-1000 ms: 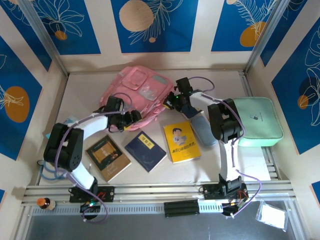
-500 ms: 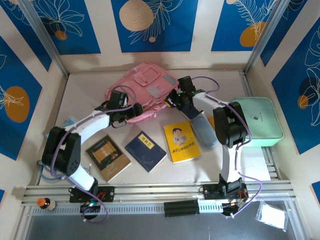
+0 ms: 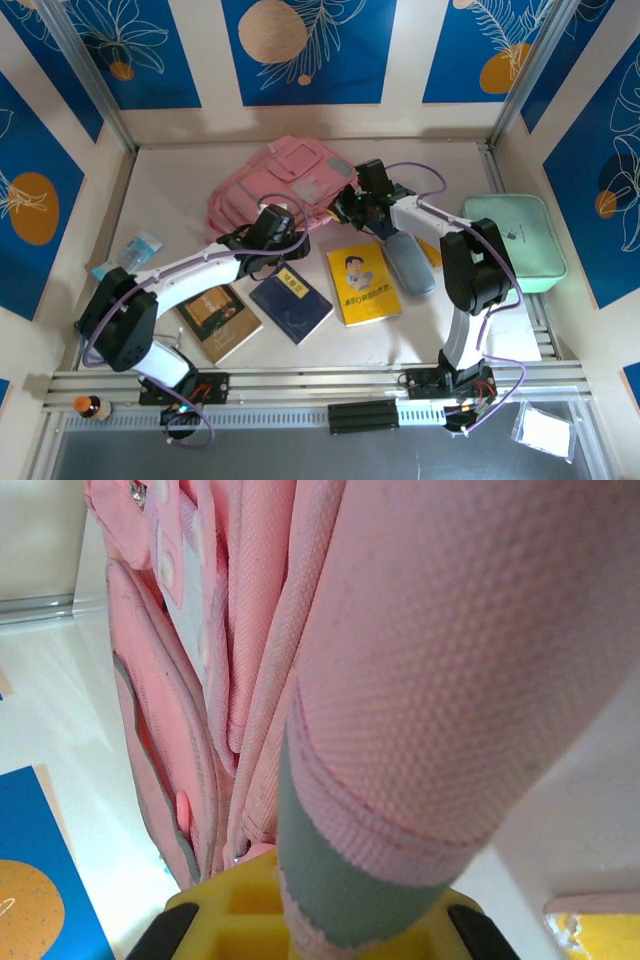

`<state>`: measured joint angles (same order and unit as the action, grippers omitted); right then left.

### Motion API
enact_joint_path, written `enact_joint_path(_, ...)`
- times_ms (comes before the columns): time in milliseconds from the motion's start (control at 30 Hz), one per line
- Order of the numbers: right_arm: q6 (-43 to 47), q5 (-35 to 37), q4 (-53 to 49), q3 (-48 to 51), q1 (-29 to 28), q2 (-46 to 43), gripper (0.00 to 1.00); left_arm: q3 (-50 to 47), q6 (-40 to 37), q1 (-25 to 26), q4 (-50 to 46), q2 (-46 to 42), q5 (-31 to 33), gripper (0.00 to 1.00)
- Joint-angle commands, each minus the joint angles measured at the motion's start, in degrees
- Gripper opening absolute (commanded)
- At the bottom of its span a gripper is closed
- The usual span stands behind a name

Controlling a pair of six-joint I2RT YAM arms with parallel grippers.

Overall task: Pack the student bag
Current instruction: Unzip the student bag at the top-center of the table.

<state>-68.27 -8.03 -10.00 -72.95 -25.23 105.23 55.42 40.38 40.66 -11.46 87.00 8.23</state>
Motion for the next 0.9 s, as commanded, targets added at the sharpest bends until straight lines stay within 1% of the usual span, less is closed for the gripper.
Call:
enact_joint_path(0, -2.7, -2.3, 2.9, 0.8, -1.3, -3.0, 0.0, 2.7, -0.9, 1.3, 2.0, 2.9, 0.4, 0.53)
enact_joint_path(100, -2.7, -2.5, 2.8, 0.3, -1.6, -3.2, 0.0, 5.7, -0.5, 3.0, 0.0, 5.0, 2.6, 0.49)
enact_joint_path(200, -2.5, -2.4, 2.5, -0.1, -1.7, -3.2, 0.0, 7.6, 2.1, 4.5, -2.6, 6.7, 5.9, 0.42)
enact_joint_path(400, -2.6, -2.6, 2.4, -0.3, -1.8, -3.0, 0.0, 11.0, 4.2, 4.9, -5.3, 9.8, 10.0, 0.32)
enact_joint_path(533, -2.6, -2.7, 2.8, -0.5, -1.8, -2.9, 0.0, 14.8, 4.6, 4.9, -9.8, 12.5, 13.2, 0.31)
enact_joint_path(633, -1.9, -2.7, 2.3, -1.4, -1.8, -2.6, 0.0, 15.8, 5.6, 5.0, -12.6, 13.1, 14.1, 0.32)
enact_joint_path(767, -1.3, -2.8, 1.9, -2.3, -1.6, -2.1, 0.0, 15.0, 6.7, 5.2, -13.6, 12.7, 15.2, 0.33)
enact_joint_path(867, -1.1, -3.1, 1.8, -2.9, -1.6, -1.8, 0.0, 15.4, 6.3, 5.1, -13.7, 12.7, 14.7, 0.32)
